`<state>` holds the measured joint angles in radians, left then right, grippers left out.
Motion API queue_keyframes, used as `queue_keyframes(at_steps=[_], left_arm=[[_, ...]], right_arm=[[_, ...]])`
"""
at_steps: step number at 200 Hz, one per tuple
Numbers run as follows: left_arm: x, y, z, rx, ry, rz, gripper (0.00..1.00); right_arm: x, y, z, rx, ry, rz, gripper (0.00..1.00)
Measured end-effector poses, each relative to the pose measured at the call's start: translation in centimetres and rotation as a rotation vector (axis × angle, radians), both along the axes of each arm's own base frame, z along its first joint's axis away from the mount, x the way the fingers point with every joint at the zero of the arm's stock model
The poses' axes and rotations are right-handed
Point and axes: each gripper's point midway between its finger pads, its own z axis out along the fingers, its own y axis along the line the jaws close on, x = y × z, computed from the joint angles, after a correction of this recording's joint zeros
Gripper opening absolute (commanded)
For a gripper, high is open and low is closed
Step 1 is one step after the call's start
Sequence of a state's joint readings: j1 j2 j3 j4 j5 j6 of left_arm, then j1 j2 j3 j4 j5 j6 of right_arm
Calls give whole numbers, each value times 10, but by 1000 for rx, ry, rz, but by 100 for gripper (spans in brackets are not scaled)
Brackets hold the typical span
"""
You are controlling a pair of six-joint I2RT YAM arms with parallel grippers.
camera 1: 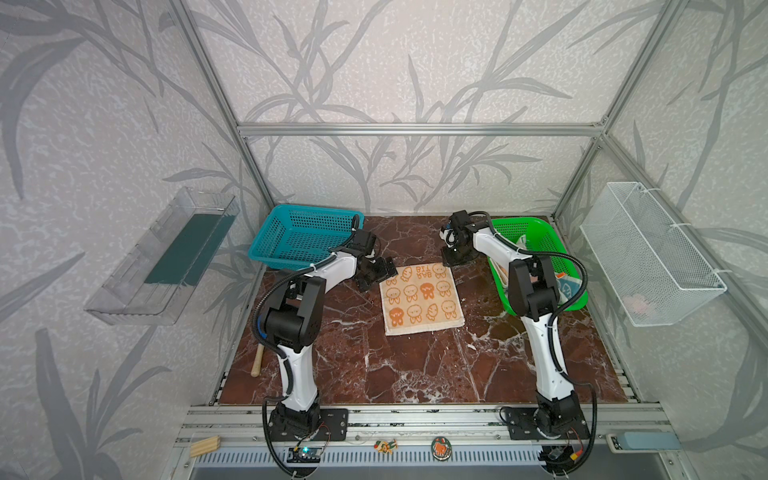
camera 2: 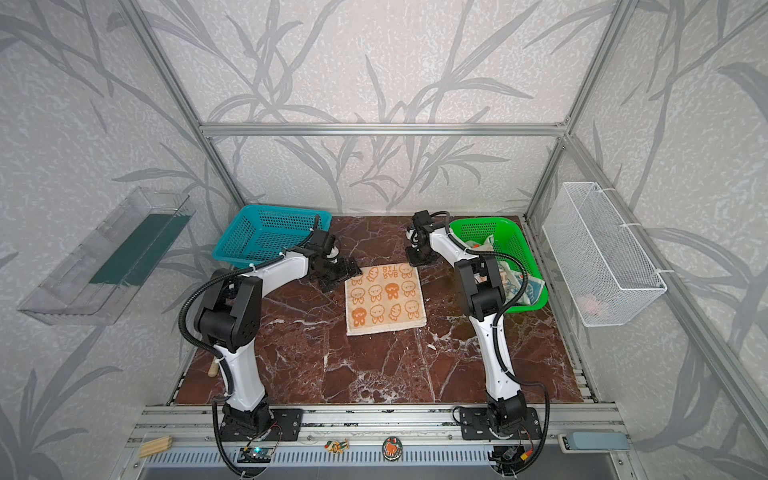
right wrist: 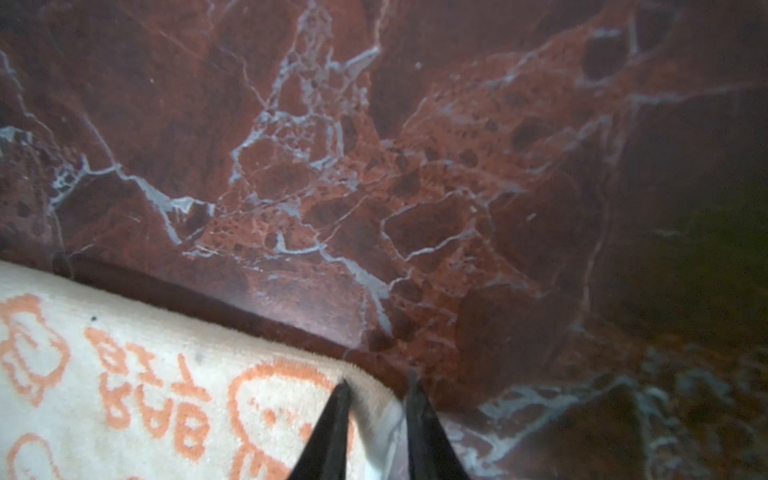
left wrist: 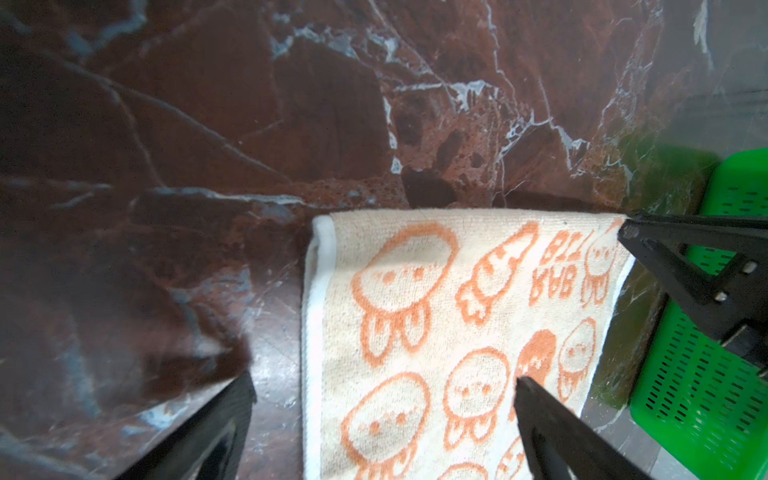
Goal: Fold and stack the towels
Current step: 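Lower both grippers and grasp the towel's far corners, then lift the towel's far edge with both grippers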
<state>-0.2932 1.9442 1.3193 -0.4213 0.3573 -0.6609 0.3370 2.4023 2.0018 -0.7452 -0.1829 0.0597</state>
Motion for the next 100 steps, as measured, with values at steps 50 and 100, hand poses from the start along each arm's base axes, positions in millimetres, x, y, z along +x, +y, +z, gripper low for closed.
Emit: queue_keyframes(at_steps=[50,100], left_arm=[[21,6,21,86,-31,-21,98],[66,5,30,179,-106,-87,77]], right_arm=[[-1,2,-1,6,2,5,0],[-1,2,-2,7,2,8,0]])
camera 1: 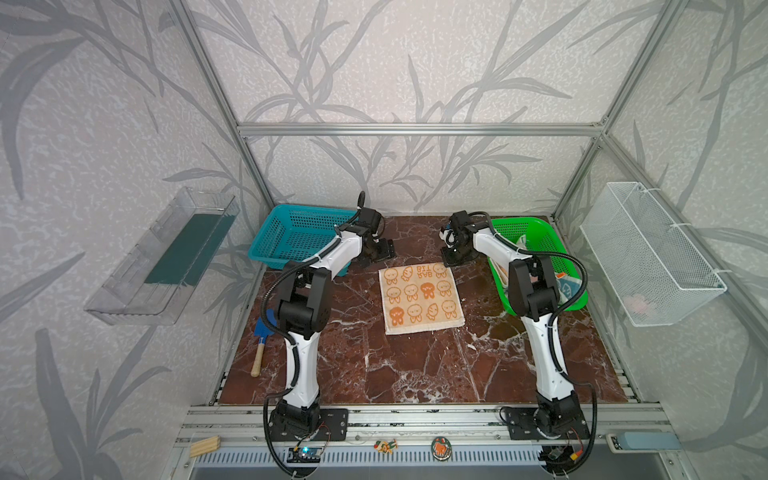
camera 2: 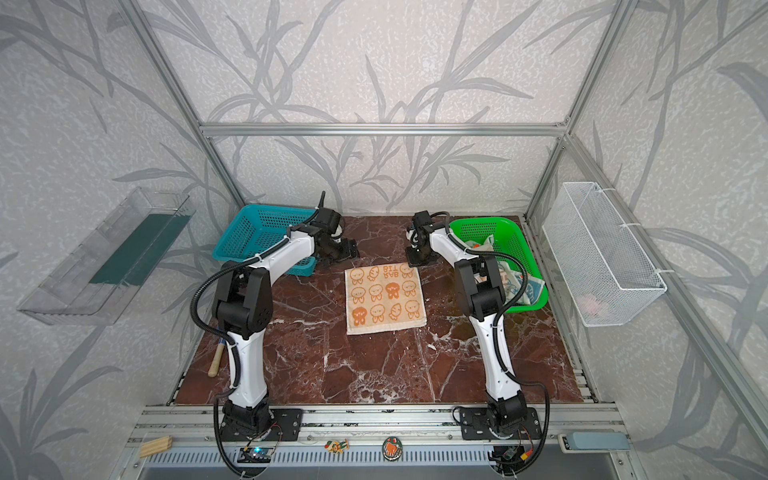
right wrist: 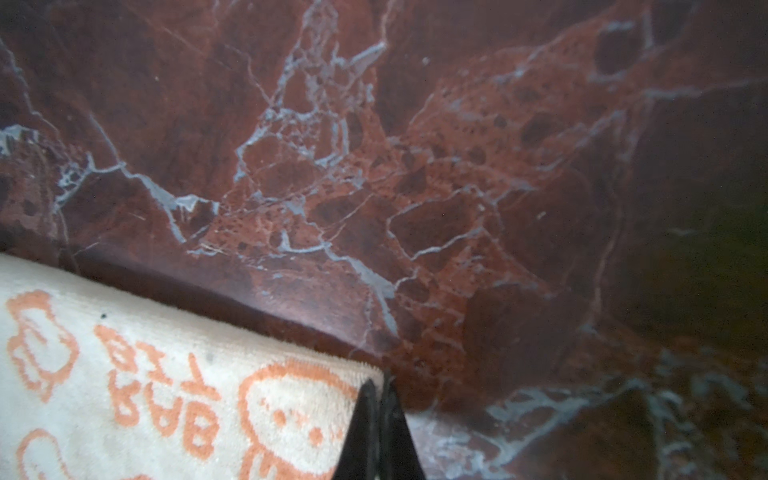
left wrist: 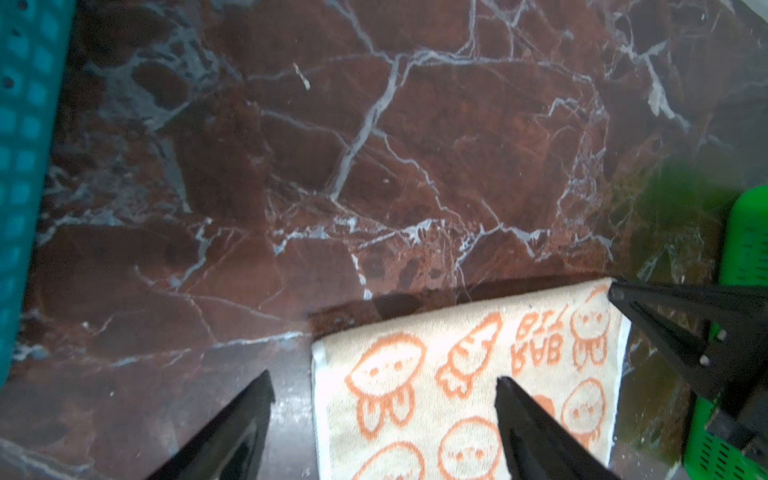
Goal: Fold and stack the towels
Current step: 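Lift the towel's far edge with both grippers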
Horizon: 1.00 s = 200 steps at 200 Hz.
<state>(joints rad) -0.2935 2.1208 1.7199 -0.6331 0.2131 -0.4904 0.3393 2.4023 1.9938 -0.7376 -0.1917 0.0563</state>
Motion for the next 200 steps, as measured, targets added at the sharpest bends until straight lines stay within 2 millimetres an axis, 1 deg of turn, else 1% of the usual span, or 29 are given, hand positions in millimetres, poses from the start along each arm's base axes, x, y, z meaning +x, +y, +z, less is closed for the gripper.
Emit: queue_keyframes(at_steps=[16,28,47,58,70,89,109,121,151,175,200], left_arm=[[0,1,-13,24,22,-22,73],[-5,3,-24,44,50,-42,68],[-9,5,-34,66,76,-68,64],[-10,5,-36,70,81,-75,63],[-10,6,-36,71,81,-81,59],[-8,4,-39,70,83,-94,55],[-8,4,-47,73,93,-99,53],[-8,4,-52,78,102,-102,49],[-5,4,-52,80,97,-104,42],[-6,4,-53,84,99,-109,34],[-6,4,-54,86,101,-109,32]], right_arm=[[0,0,-1,0,-1,2,0],[0,0,-1,0,-2,2,0],[0,0,-1,1,-3,2,0],[0,0,-1,1,-3,2,0],[0,0,-1,1,-3,2,0],[0,0,-1,2,-4,3,0],[0,1,-1,4,-5,3,0],[0,1,-1,5,-8,3,0],[0,1,-1,8,-13,4,0],[0,1,-1,9,-15,3,0],[0,1,-1,14,-15,4,0]])
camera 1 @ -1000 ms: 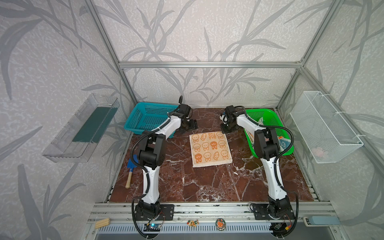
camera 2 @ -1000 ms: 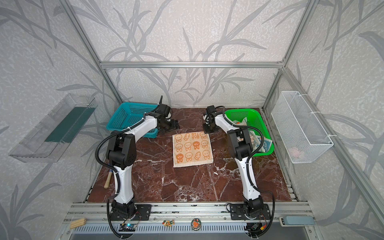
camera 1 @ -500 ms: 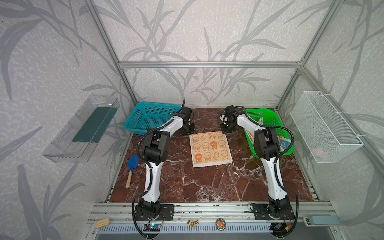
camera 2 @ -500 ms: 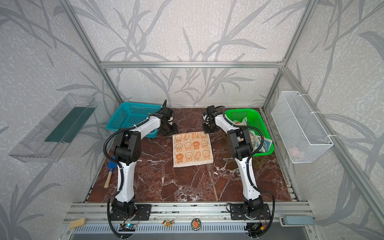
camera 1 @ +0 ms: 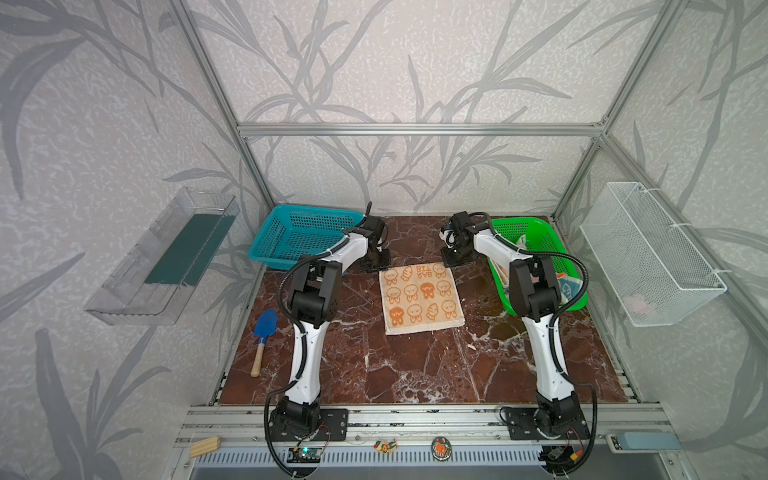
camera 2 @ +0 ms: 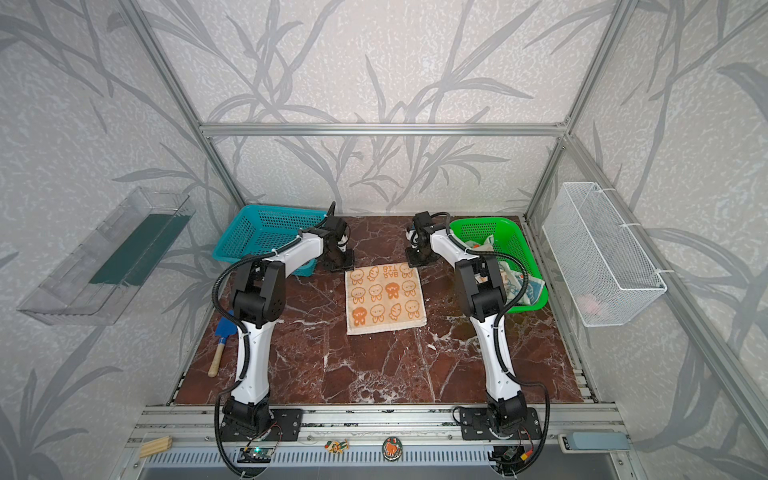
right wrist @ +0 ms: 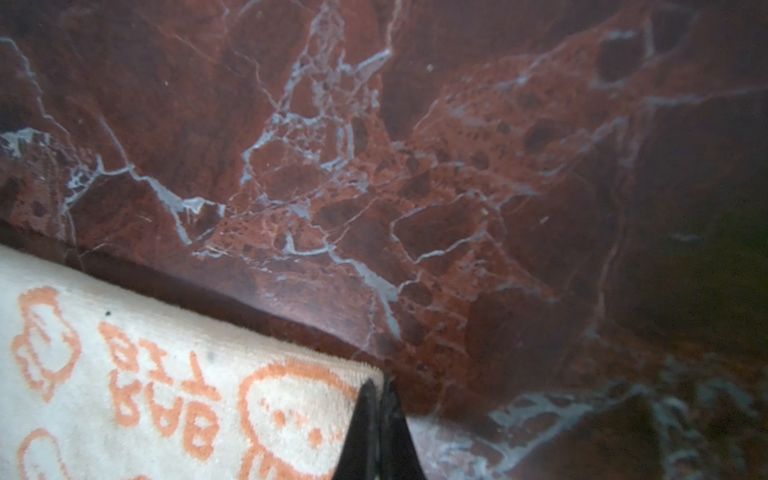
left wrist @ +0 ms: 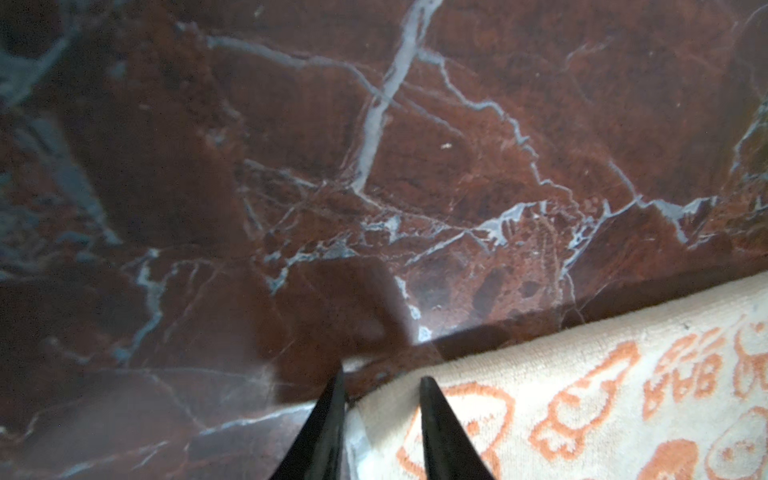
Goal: Fold and stack the towels
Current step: 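Lift the towel's far edge with both grippers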
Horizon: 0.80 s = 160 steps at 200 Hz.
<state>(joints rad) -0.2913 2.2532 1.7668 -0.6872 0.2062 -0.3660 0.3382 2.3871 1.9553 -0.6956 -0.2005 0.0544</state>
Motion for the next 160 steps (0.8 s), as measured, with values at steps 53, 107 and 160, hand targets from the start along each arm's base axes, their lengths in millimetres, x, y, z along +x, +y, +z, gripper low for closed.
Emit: queue_keyframes(at_steps=[53,107,160], left_arm=[[-2,3,-3,11,-13,-1,20],[-3,8,-3,43,-14,-7,4],[-2,9,3,66,-13,-39,0]], right_arm=[[0,-2,0,14,-4,-5,0],[0,-6,1,66,9,-31,0],[-3,-9,1,122,41,-57,0]])
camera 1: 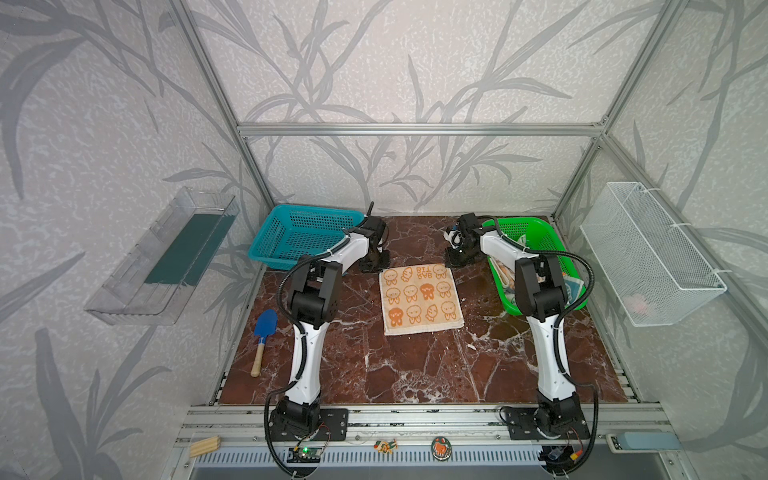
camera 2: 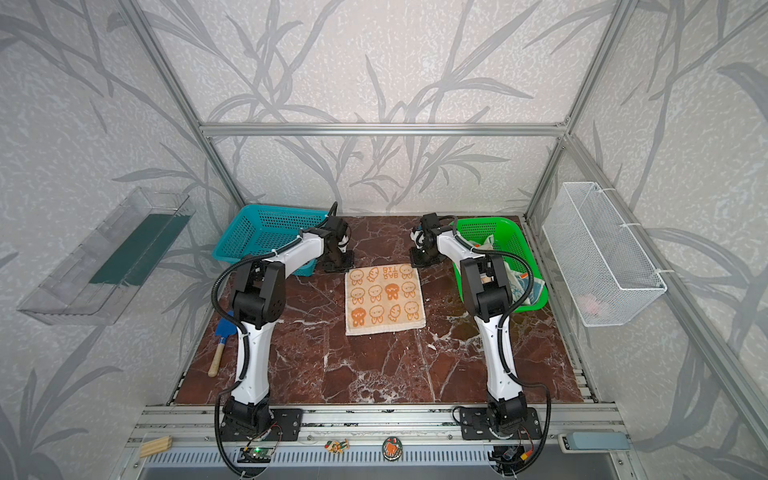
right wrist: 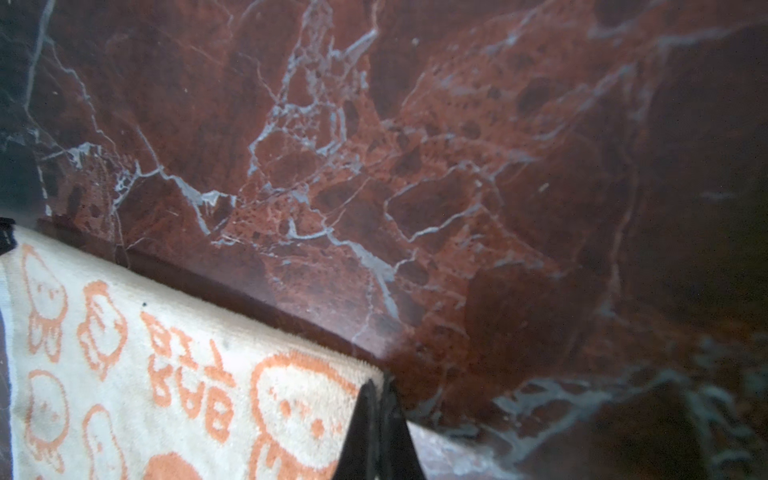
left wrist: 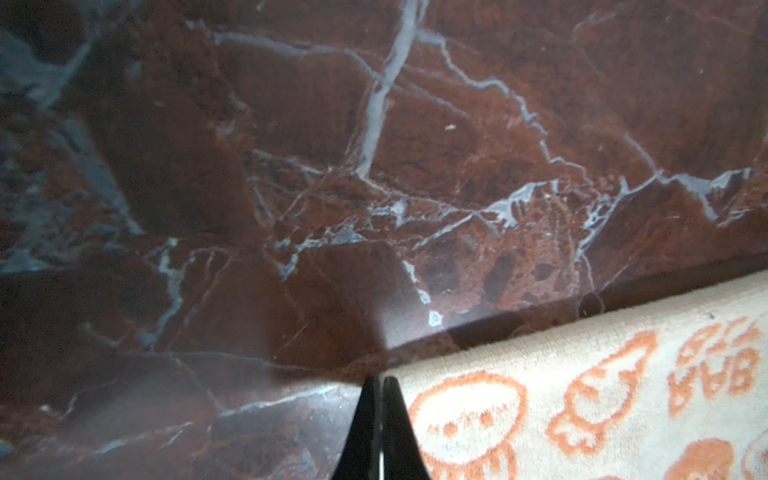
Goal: Fold and stack the towels
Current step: 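Lift the towel's far edge with both grippers, then fold the far edge toward the robot over the near half with both grippers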
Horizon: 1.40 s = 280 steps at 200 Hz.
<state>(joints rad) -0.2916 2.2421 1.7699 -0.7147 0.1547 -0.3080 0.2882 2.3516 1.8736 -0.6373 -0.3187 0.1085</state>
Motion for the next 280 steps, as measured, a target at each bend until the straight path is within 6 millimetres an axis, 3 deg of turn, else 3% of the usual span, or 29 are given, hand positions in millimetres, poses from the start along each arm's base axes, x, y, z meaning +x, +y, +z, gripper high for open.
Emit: queue_keyframes(at_steps=[66,110,157,185,237,257,280], left_arm=[[5,-1,11,6,-30,-46,0],[6,-2,32,-3,-83,-61,0],[-7,1,57,-16,-129,-59,0],[-24,5,66,-30,-139,-30,0],[-75,5,73,-89,-149,37,0],[-93,4,67,-98,-140,49,0],[-114,3,52,-99,-110,63,0]], right_arm=[[-12,-4,6,18,28,-19,0],[-25,-7,33,35,6,-30,0],[-45,-9,61,71,-14,-39,0],[-62,-10,69,100,-12,-42,0],[-107,-12,77,137,1,-47,0],[-125,-12,73,136,13,-36,0],[-150,-11,54,124,58,-32,0]])
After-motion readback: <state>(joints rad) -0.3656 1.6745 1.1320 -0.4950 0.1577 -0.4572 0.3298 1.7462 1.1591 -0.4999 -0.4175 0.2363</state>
